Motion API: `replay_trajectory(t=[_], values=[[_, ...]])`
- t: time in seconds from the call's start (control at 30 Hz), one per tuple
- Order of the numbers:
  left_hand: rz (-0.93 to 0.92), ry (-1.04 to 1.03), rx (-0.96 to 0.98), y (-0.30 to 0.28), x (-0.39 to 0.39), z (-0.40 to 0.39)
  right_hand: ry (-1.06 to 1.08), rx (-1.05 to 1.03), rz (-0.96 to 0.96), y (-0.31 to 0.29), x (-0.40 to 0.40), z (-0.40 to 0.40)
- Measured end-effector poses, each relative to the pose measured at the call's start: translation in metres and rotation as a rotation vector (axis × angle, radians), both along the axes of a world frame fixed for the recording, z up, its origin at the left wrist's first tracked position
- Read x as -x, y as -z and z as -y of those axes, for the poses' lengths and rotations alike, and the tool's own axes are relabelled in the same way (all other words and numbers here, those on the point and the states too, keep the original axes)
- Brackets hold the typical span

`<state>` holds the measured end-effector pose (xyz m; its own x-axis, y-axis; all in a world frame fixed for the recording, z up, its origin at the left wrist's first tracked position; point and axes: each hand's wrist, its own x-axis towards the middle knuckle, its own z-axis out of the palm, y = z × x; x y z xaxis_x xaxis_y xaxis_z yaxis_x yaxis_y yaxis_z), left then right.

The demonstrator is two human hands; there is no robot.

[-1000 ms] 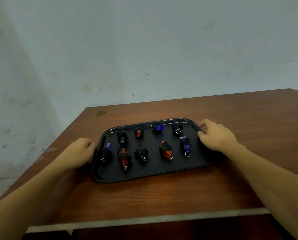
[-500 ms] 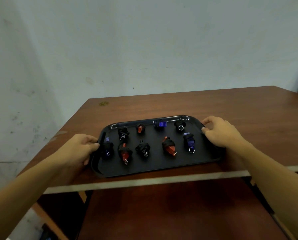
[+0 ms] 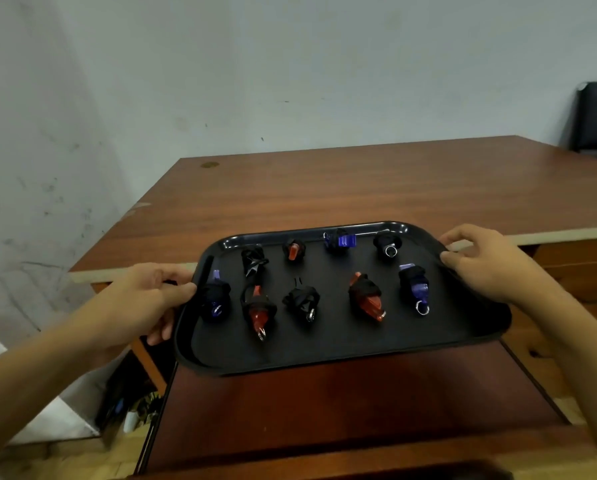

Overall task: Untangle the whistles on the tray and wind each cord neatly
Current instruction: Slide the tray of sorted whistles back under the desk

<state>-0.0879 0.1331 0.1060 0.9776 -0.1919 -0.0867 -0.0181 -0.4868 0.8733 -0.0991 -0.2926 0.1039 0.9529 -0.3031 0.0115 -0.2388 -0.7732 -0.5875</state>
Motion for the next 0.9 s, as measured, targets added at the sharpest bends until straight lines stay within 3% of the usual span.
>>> replay_trajectory(t=[0.1, 0.33, 0.53, 0.73, 0.9], values=[[-0.049, 0.032, 0.024, 0.006, 0.025, 0.002, 0.007, -0.026, 0.033, 0.006, 0.034, 0.009], [-0.037, 0.079, -0.113, 0.025, 0.06, 0.012, 0.053, -0.049, -0.034, 0.038, 0.074, 0.017], [0.113, 0.007, -0.255, 0.065, 0.048, 0.029, 0.068, -0.074, 0.008, 0.089, 0.065, 0.014], [0.169, 0.007, -0.423, 0.101, 0.03, 0.025, 0.052, 0.116, 0.017, 0.111, 0.043, 0.009], [0.123, 0.004, -0.492, 0.098, 0.022, 0.027, 0.043, 0.206, 0.032, 0.117, 0.03, 0.01]])
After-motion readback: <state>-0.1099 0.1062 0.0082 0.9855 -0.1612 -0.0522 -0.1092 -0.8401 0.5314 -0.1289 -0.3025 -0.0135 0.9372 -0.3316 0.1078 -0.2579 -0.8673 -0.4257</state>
